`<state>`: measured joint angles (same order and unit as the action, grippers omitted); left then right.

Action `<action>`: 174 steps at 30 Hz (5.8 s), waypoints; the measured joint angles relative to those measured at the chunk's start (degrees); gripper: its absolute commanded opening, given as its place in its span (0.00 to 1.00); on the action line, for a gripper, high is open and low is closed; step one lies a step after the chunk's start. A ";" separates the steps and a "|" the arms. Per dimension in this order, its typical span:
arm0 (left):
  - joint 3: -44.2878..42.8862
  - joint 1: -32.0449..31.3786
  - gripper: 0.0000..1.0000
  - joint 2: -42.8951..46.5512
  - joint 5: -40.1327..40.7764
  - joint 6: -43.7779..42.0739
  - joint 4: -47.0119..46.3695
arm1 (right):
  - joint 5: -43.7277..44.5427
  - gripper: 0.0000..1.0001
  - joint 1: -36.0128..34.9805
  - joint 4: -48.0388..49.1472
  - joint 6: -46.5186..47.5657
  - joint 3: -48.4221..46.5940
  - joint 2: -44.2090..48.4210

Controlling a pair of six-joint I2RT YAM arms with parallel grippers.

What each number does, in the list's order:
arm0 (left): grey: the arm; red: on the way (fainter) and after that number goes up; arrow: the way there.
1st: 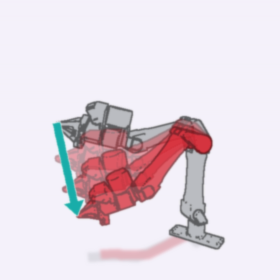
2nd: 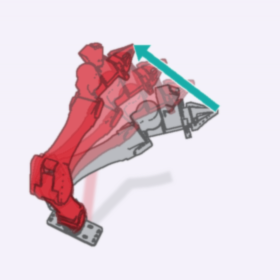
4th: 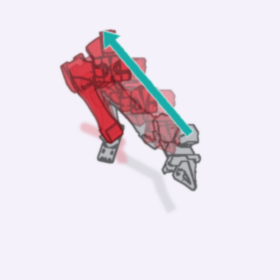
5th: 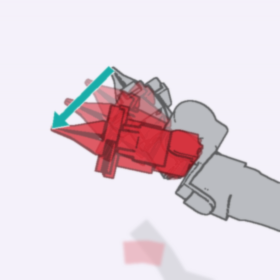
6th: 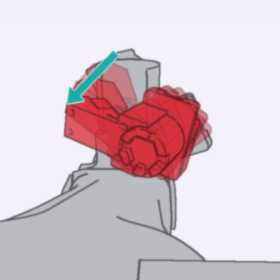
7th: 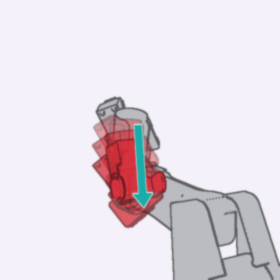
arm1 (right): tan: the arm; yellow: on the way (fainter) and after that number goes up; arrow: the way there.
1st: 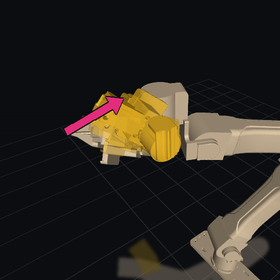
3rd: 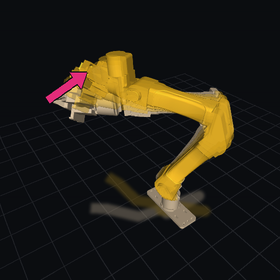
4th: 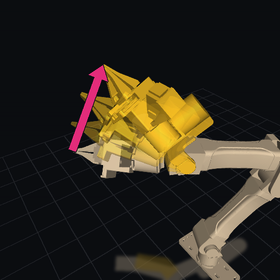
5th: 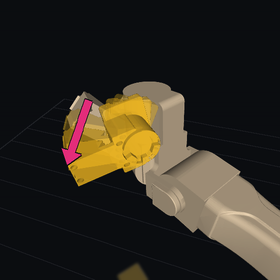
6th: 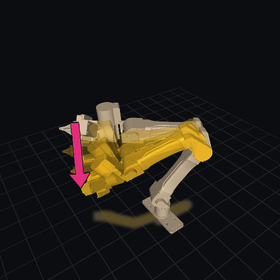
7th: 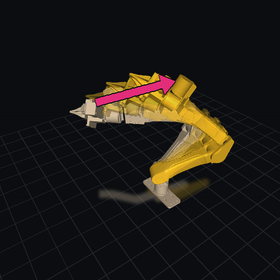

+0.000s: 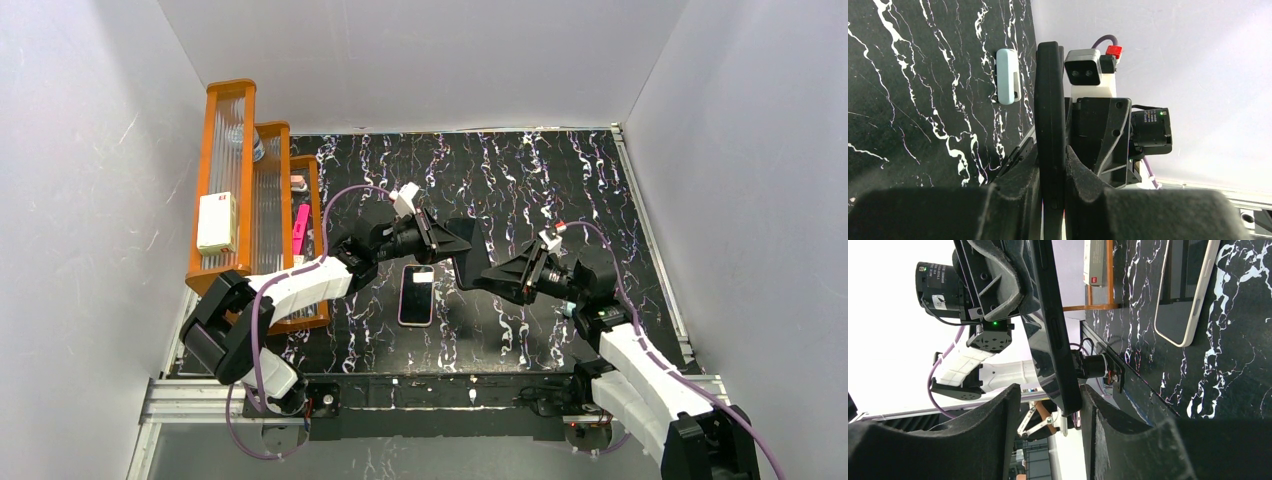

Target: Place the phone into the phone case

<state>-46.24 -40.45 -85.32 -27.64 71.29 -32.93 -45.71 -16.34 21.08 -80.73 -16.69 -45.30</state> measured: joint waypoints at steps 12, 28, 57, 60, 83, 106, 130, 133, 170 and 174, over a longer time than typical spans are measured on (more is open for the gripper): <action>0.87 0.07 0.00 0.00 0.22 -0.20 0.26 | -0.59 0.56 0.07 -2.80 3.50 -1.64 -3.69; 1.51 0.31 0.00 -0.55 -3.04 -2.82 -3.85 | 1.20 0.75 -2.14 -7.74 9.38 -4.28 -4.83; -4.59 0.35 0.00 0.72 -20.35 -21.81 10.25 | 3.10 0.01 -0.55 -5.42 23.39 -10.58 -5.01; -7.67 0.24 0.00 0.37 -18.91 -26.18 17.20 | 3.72 0.01 -0.48 -5.75 25.42 -10.73 -4.79; -2.01 -0.04 0.00 -2.03 -11.82 -12.13 2.64 | -3.13 0.62 -0.68 7.63 17.46 -0.31 -7.41; -3.93 0.37 0.41 2.21 -4.04 -21.44 15.96 | -0.70 0.01 -1.36 15.19 11.69 -0.35 -12.94; -6.78 0.37 0.64 10.69 12.17 -39.21 42.64 | 5.35 0.01 -1.31 -4.11 22.99 -6.25 -27.96; -6.82 0.37 0.67 12.79 13.53 -40.76 44.13 | 5.55 0.01 -1.36 -6.08 25.07 -6.82 -30.97; -8.44 0.37 0.71 16.13 16.52 -43.69 48.35 | 27.23 0.51 -5.84 -35.65 39.67 -19.43 -33.55; -9.22 0.37 0.72 16.94 17.18 -43.74 48.83 | 27.80 0.21 -5.88 -38.38 40.74 -21.81 -31.34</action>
<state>-55.46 -40.07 -68.38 -10.46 27.55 15.90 -17.91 -22.22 -17.30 -39.99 -38.50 -76.64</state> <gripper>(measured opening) 0.709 0.414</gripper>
